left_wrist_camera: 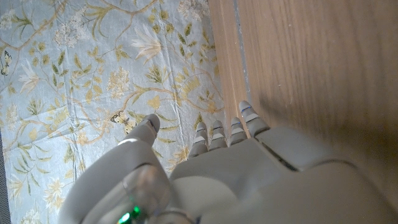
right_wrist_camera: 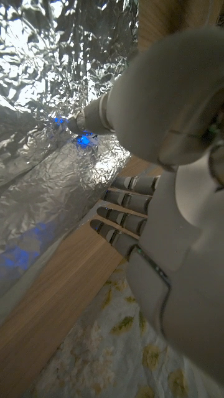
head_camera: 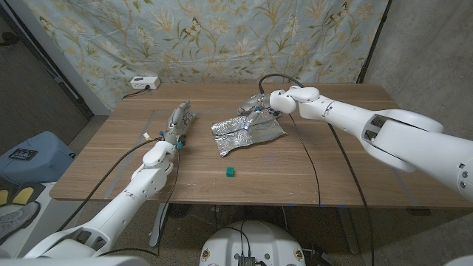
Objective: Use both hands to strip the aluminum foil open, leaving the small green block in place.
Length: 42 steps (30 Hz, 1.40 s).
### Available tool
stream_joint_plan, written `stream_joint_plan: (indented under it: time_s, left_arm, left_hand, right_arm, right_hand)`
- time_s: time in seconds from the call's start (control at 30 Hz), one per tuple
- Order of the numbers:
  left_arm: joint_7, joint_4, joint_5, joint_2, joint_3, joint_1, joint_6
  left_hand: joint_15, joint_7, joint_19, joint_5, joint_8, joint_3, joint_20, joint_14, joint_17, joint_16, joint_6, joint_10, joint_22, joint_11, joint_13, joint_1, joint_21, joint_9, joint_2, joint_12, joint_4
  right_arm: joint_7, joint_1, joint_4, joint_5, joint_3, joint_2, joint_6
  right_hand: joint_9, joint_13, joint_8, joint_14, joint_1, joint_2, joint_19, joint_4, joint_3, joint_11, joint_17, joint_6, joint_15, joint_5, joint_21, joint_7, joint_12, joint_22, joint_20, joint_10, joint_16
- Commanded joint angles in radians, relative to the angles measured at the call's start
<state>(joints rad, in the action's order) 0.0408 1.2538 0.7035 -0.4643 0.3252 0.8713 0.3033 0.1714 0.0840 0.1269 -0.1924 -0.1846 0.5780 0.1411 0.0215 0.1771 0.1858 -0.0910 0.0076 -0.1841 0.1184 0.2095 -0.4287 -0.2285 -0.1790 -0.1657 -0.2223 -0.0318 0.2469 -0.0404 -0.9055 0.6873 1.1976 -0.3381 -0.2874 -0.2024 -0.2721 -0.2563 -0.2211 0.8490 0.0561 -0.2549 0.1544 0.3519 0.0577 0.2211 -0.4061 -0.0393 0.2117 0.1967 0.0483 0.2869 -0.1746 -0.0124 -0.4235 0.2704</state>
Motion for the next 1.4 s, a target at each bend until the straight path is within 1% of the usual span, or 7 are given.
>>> stream_joint_plan:
  time_s: [0.03,0.13,0.3,0.67,1.07,1.23,1.4]
  left_arm:
    - [-0.005,-0.027,0.002,0.013,0.004,-0.018,-0.002]
    - [-0.013,-0.041,0.003,0.019,0.005,-0.024,0.006]
    - [-0.022,-0.058,0.004,0.026,0.007,-0.033,0.013]
    - [-0.007,-0.055,0.000,0.031,0.006,-0.028,0.017]
    - [0.017,-0.018,0.002,0.025,0.000,-0.002,0.012]
    - [0.023,0.006,0.004,0.020,-0.001,0.010,0.005]
    - [0.038,0.038,0.006,0.015,-0.003,0.027,-0.003]
  left_hand:
    - [0.006,0.002,0.007,-0.007,-0.007,0.005,0.004,-0.008,0.003,0.001,-0.013,0.010,-0.004,0.004,0.001,0.003,0.004,-0.005,-0.003,-0.007,-0.003]
    - [0.006,0.001,0.008,-0.007,-0.007,0.006,0.002,-0.009,0.003,0.001,-0.015,0.010,-0.004,0.003,0.001,0.003,0.004,-0.005,-0.004,-0.007,-0.003]
    - [0.006,0.000,0.010,-0.007,-0.008,0.008,0.003,-0.011,0.003,0.001,-0.018,0.014,-0.004,0.003,0.001,0.004,0.003,-0.005,-0.005,-0.008,-0.004]
    - [0.006,0.000,0.013,-0.008,-0.009,0.011,0.002,-0.015,0.003,0.002,-0.025,0.018,-0.004,0.002,0.001,0.004,0.003,-0.005,-0.005,-0.009,-0.005]
    - [0.009,0.002,0.018,-0.008,-0.010,0.015,0.003,-0.020,0.004,0.004,-0.031,0.022,-0.004,0.003,0.001,0.006,0.001,-0.005,-0.007,-0.010,-0.005]
    - [0.009,0.000,0.018,-0.008,-0.011,0.016,0.002,-0.021,0.004,0.004,-0.033,0.024,-0.004,0.003,0.001,0.007,0.001,-0.005,-0.007,-0.011,-0.005]
    - [0.011,0.001,0.019,-0.008,-0.012,0.017,0.003,-0.022,0.004,0.004,-0.038,0.028,-0.004,0.004,0.001,0.008,0.001,-0.005,-0.007,-0.012,-0.005]
  right_arm:
    - [-0.025,-0.002,-0.009,0.011,0.013,-0.004,0.024]
    - [-0.030,-0.004,-0.014,0.017,0.015,-0.007,0.030]
    - [-0.044,-0.010,-0.023,0.026,0.016,-0.012,0.041]
    - [-0.090,-0.019,-0.015,0.044,0.025,-0.006,0.053]
    - [-0.125,-0.052,-0.068,0.054,0.014,-0.040,0.085]
    - [-0.116,-0.068,-0.120,0.053,-0.004,-0.073,0.092]
    - [-0.102,-0.092,-0.181,0.043,-0.032,-0.112,0.097]
  right_hand:
    - [-0.006,-0.010,-0.013,-0.024,0.020,-0.002,-0.013,0.005,-0.001,0.014,0.005,-0.034,-0.035,0.011,0.007,0.007,0.019,-0.002,0.001,-0.041,0.014]
    - [-0.006,-0.013,-0.017,-0.035,0.028,-0.002,-0.015,0.006,-0.001,0.009,0.005,-0.052,-0.037,0.012,0.007,0.012,0.030,-0.002,0.000,-0.066,0.018]
    - [-0.006,-0.019,-0.029,-0.062,0.044,-0.003,-0.021,0.008,-0.002,0.024,0.007,-0.101,-0.056,0.015,0.008,0.018,0.046,-0.002,-0.002,-0.107,0.028]
    - [-0.005,-0.030,-0.059,-0.161,0.091,-0.009,-0.059,0.009,-0.001,0.090,0.021,-0.231,-0.107,0.021,0.016,0.058,0.105,-0.003,-0.020,-0.257,0.071]
    - [-0.002,-0.038,-0.105,-0.257,0.140,-0.016,-0.109,0.009,-0.010,0.129,0.052,-0.402,-0.159,0.016,0.025,0.099,0.162,-0.004,-0.051,-0.407,0.127]
    - [-0.001,-0.038,-0.108,-0.267,0.147,-0.015,-0.114,0.009,-0.013,0.133,0.059,-0.420,-0.164,0.014,0.025,0.122,0.163,-0.005,-0.055,-0.412,0.135]
    - [0.000,-0.037,-0.108,-0.267,0.150,-0.017,-0.117,0.008,-0.014,0.133,0.063,-0.423,-0.167,0.013,0.025,0.122,0.164,-0.005,-0.058,-0.417,0.137]
